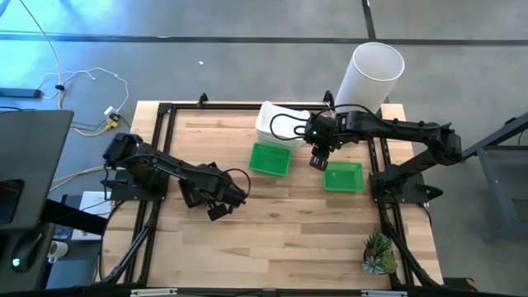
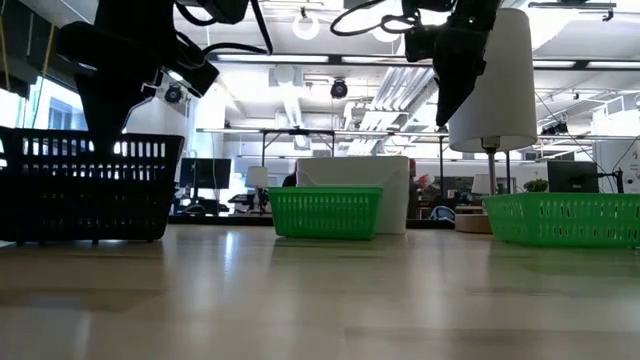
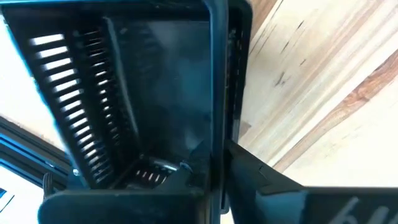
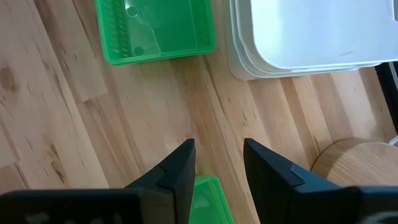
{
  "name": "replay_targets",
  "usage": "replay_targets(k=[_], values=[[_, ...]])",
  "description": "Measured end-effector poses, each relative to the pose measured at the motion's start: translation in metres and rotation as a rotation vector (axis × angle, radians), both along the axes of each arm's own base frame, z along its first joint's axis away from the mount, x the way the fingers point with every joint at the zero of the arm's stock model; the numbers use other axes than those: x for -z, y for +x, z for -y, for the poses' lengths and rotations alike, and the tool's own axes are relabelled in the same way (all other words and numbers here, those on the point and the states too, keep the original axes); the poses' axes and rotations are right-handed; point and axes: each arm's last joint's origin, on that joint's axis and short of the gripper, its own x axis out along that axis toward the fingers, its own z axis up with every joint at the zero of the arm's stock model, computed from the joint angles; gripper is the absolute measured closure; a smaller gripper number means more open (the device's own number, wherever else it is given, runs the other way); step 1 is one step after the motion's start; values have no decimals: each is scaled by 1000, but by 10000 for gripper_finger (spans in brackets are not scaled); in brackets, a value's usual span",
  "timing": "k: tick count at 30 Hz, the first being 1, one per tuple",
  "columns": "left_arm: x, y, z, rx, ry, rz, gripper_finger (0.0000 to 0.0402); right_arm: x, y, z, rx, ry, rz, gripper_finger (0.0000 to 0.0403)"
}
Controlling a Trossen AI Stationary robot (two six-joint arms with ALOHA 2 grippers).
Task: Stack baskets by color
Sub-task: Stack the top black bin on the black bins, then stack the right green bin on the green bins
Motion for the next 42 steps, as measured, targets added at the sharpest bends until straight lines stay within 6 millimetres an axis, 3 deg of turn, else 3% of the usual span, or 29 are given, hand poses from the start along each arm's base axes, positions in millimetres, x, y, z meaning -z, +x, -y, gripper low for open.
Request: replay_targets(k=[11,24,32,42], values=[[0,0,0,21,-5,-1,293,1,-3,-1,0,8,-35,281],[-25,12,10,169,37,106,284,5,-11,-16,-83,133,-129,281],[-36,24,11,295,34,196,284,35,-19,-44,-162,171,-254,281],[-38,36,3,353,13,290,284,70,-33,-60,-176,201,-369,281]])
